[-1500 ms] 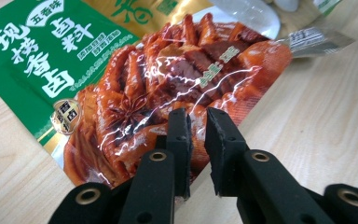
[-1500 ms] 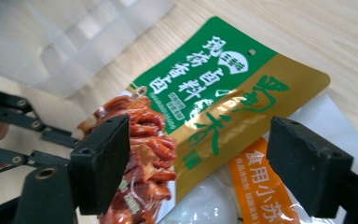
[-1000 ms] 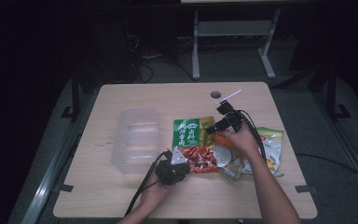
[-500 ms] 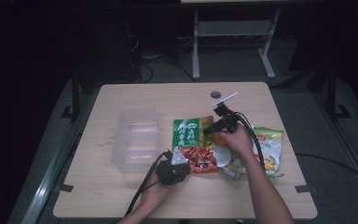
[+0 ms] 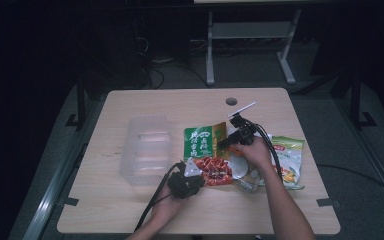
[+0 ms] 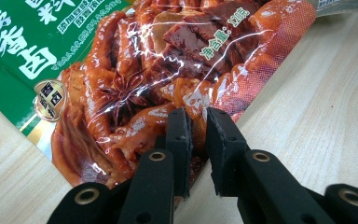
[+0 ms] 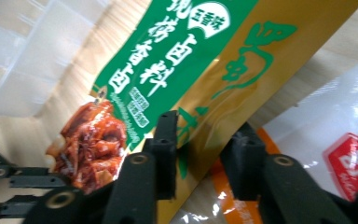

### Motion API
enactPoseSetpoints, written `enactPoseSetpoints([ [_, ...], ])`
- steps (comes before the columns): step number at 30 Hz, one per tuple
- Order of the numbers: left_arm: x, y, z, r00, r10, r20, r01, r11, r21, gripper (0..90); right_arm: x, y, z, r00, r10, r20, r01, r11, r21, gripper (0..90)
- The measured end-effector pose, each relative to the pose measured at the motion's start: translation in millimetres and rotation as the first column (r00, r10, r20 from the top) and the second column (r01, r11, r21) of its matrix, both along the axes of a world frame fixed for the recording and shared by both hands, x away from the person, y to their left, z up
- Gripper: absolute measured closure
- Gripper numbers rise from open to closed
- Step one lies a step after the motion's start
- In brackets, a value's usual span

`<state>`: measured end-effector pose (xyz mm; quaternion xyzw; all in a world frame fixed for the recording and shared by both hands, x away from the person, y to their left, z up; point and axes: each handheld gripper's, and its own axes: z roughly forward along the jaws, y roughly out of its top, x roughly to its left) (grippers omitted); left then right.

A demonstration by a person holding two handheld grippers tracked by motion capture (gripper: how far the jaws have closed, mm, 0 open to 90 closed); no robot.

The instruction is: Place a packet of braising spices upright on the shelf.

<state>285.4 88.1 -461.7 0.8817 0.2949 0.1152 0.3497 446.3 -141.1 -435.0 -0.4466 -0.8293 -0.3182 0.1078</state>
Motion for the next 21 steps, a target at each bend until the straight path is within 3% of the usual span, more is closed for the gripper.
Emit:
enactPoseSetpoints([
  [4, 0.0, 0.1, 0.0, 1.0, -0.004, 0.006, 0.004, 1.0, 0.006, 78.9, -0.9, 3.1, -0.9, 0.9994, 0.028, 0.02, -0.027, 0.999, -0.022, 80.0],
  [9, -0.2, -0.4, -0.7, 1.0, -0.004, 0.0, 0.004, 1.0, 0.002, 78.5, -3.3, 5.7, 3.7, 0.9982, 0.047, 0.037, -0.046, 0.999, -0.014, 88.3],
  [17, -1.5, 0.9, 2.2, 0.9999, -0.011, 0.003, 0.011, 0.9999, -0.001, 74.1, -9.6, 5.1, 14.0, 0.9958, 0.055, 0.073, -0.055, 0.999, -0.003, 89.4],
  [21, -3.2, 5.1, 9.4, 0.9998, 0.005, 0.018, -0.004, 0.9982, -0.061, 72.2, -15.8, 6.3, 23.6, 0.9928, 0.068, 0.099, -0.07, 0.997, 0.024, 89.6],
])
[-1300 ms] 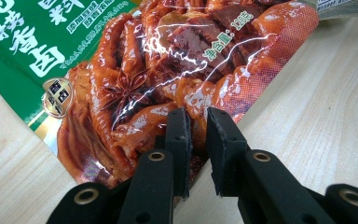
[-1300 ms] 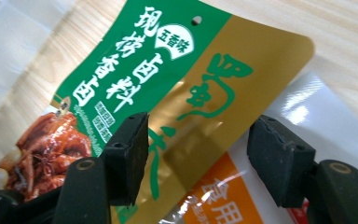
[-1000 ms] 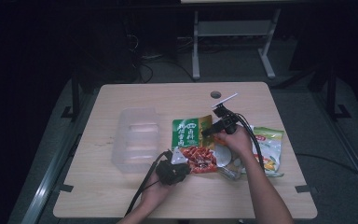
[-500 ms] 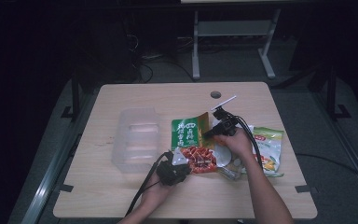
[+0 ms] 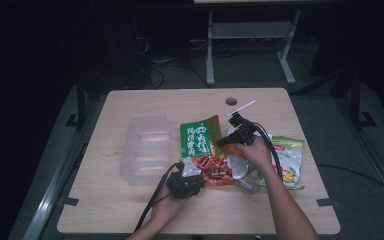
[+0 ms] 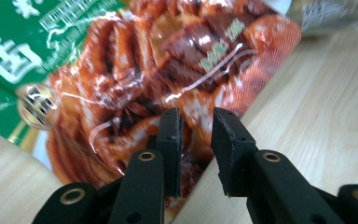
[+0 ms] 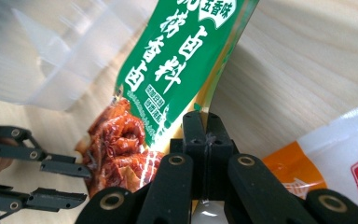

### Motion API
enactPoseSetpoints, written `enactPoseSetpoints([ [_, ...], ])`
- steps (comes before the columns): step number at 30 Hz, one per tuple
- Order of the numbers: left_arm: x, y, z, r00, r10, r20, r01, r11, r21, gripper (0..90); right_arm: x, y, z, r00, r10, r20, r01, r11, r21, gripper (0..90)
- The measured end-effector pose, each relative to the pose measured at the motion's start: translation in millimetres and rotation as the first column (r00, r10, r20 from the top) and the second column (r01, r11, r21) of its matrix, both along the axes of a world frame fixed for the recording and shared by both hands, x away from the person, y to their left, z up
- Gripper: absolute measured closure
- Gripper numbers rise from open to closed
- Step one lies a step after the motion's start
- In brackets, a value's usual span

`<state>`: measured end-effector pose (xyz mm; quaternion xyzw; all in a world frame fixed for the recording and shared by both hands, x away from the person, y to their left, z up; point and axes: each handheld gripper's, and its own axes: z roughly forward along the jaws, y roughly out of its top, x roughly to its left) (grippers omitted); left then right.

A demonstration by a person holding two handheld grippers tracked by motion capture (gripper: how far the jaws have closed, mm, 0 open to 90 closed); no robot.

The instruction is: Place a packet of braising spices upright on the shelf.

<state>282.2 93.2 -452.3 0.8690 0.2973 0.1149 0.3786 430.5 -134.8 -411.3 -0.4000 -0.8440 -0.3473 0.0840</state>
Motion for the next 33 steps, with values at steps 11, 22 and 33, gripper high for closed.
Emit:
enactPoseSetpoints([
  [11, 1.0, 20.5, 23.0, 0.9956, 0.087, 0.034, -0.08, 0.9825, -0.168, 51.2, -37.0, -7.2, 35.4, 0.9875, 0.028, 0.155, -0.037, 0.998, 0.054, 89.8],
  [22, 3.0, 25.0, 29.7, 0.9937, 0.112, 0.012, -0.105, 0.9614, -0.254, 28.7, -96.2, -37.8, 50.4, 0.9269, 0.06, 0.37, -0.092, 0.993, 0.071, 89.8],
  [33, 12.9, 2.6, 18.3, 0.9961, 0.034, -0.082, -0.056, 0.9581, -0.281, 20.9, -138.9, -80.6, 46.8, 0.8638, 0.09, 0.496, -0.171, 0.978, 0.121, 89.8],
])
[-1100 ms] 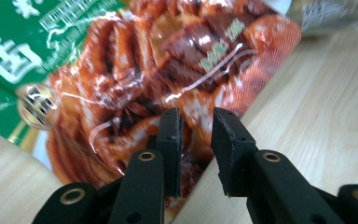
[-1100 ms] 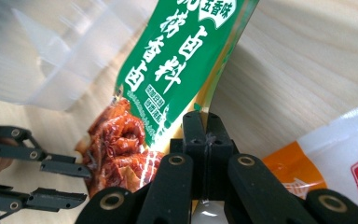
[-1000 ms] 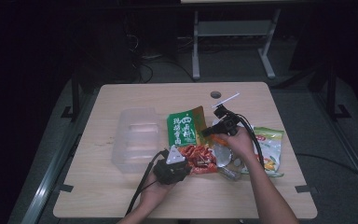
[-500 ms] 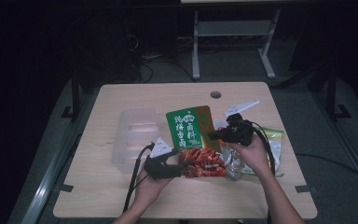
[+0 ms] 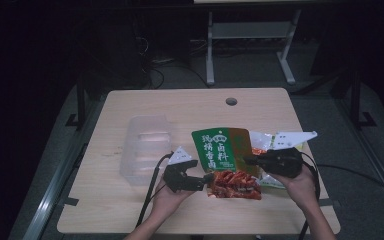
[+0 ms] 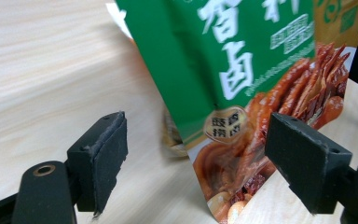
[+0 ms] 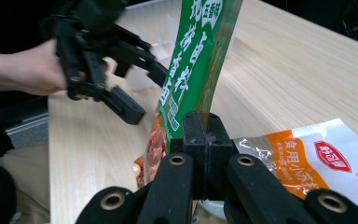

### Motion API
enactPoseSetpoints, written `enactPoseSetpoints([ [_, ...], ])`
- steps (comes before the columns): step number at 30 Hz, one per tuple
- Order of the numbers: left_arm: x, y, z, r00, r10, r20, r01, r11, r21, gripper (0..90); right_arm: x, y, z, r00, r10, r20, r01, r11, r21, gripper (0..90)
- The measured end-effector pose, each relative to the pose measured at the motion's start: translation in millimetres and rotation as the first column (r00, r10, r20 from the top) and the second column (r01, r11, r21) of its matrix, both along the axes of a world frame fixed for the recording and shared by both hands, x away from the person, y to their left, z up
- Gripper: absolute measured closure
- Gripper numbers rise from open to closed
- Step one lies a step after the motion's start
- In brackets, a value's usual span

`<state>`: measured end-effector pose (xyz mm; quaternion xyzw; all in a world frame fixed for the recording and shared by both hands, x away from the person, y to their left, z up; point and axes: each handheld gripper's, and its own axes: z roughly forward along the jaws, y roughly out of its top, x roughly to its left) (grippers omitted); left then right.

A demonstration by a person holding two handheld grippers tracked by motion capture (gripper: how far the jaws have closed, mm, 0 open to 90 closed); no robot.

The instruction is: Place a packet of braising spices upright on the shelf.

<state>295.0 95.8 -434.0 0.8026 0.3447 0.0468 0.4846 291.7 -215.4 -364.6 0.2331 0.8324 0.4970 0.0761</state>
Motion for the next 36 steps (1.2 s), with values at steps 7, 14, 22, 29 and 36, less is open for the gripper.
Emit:
enactPoseSetpoints([
  [7, 11.4, -9.3, -1.8, 0.9901, -0.111, -0.086, 0.102, 0.9891, -0.106, 37.6, -8.8, -13.3, -9.3, 0.9998, 0.021, -0.004, -0.021, 0.999, 0.034, 89.7],
  [14, 10.8, -5.2, 6.6, 0.9866, -0.147, -0.071, 0.136, 0.9803, -0.144, 74.0, -6.0, -17.4, -15.8, 0.9997, -0.004, -0.025, 0.005, 0.998, 0.056, 89.7],
  [22, 6.6, 0.9, 12.1, 0.9908, -0.132, -0.031, 0.128, 0.9861, -0.106, 83.6, -4.5, -11.4, -18.0, 0.9985, -0.026, -0.049, 0.028, 0.998, 0.048, 88.4],
  [29, 2.5, 2.6, 15.1, 0.9915, -0.13, -0.002, 0.13, 0.9889, -0.072, 84.2, -1.6, -1.3, -28.3, 0.9928, -0.017, -0.118, 0.019, 1.0, 0.021, 79.3],
  [36, -1.6, 2.7, 17.0, 0.9917, -0.128, 0.012, 0.128, 0.9903, -0.054, 83.8, 0.3, 16.2, -30.8, 0.9875, -0.03, -0.155, 0.023, 0.998, -0.051, 78.3],
])
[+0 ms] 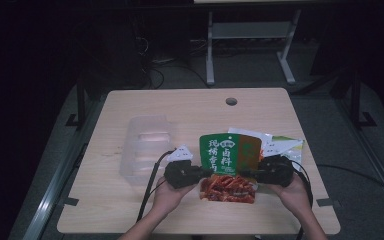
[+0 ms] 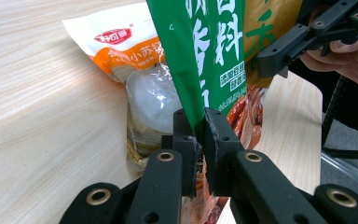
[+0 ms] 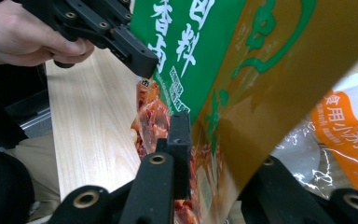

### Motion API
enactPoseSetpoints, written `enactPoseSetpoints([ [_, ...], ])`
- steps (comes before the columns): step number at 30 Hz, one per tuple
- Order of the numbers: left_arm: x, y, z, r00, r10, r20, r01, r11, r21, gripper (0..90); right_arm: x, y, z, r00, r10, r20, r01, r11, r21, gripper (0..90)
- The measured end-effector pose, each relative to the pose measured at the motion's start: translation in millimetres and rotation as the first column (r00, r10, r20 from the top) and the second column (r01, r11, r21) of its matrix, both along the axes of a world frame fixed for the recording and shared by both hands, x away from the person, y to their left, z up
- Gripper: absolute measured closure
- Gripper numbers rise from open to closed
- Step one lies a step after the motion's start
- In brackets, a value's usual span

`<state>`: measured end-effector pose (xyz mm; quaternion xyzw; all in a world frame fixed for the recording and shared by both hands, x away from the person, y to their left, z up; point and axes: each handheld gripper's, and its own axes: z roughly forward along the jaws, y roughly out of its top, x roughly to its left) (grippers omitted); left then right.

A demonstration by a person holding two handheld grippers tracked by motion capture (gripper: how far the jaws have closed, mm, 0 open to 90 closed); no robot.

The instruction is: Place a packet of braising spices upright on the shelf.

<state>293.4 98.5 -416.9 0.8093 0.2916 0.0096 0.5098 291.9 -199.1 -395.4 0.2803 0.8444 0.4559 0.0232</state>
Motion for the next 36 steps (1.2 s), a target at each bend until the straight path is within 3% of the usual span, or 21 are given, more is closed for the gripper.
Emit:
enactPoseSetpoints([
  [3, -1.6, 1.5, -0.2, 1.0, -0.001, 0.006, 0.001, 1.0, 0.003, 82.7, 1.1, 2.2, 0.0, 1.0, -0.002, -0.009, 0.002, 1.0, 0.0, 87.8],
  [9, -6.1, 7.4, 3.3, 1.0, -0.003, -0.009, 0.003, 0.9999, -0.015, 73.9, -1.4, 1.2, 2.5, 0.9993, 0.016, -0.034, -0.015, 0.999, 0.038, 89.2],
  [13, -12.8, 12.0, 8.3, 0.9999, 0.008, 0.009, -0.008, 0.9999, -0.006, 65.5, -8.8, 2.0, 11.4, 0.9996, 0.026, -0.012, -0.026, 0.998, 0.061, 89.4],
  [17, -17.8, 18.7, 11.5, 0.9997, 0.021, 0.012, -0.021, 0.9998, -0.005, 56.2, -19.1, 7.4, 22.9, 0.9992, 0.018, 0.034, -0.019, 0.999, 0.036, 89.4],
  [21, -24.7, 25.2, 13.8, 0.9988, 0.027, 0.04, -0.028, 0.9994, 0.019, 51.7, -22.9, 10.5, 31.4, 0.9987, 0.008, 0.051, -0.01, 0.999, 0.036, 89.5],
  [27, -37.5, 29.8, 11.3, 0.9968, 0.027, 0.075, -0.031, 0.9978, 0.058, 47.4, -19.0, 13.3, 46.4, 0.9986, -0.004, 0.053, 0.001, 0.998, 0.062, 89.5],
  [32, -45.0, 31.0, 8.5, 0.9934, 0.019, 0.113, -0.03, 0.9949, 0.096, 45.3, -11.1, 20.8, 57.8, 0.9981, -0.02, 0.058, 0.017, 0.998, 0.052, 89.5],
  [36, -47.4, 32.4, 5.5, 0.9928, 0.008, 0.12, -0.021, 0.9944, 0.104, 44.4, -3.6, 28.7, 65.4, 0.9977, -0.031, 0.06, 0.028, 0.998, 0.048, 89.5],
])
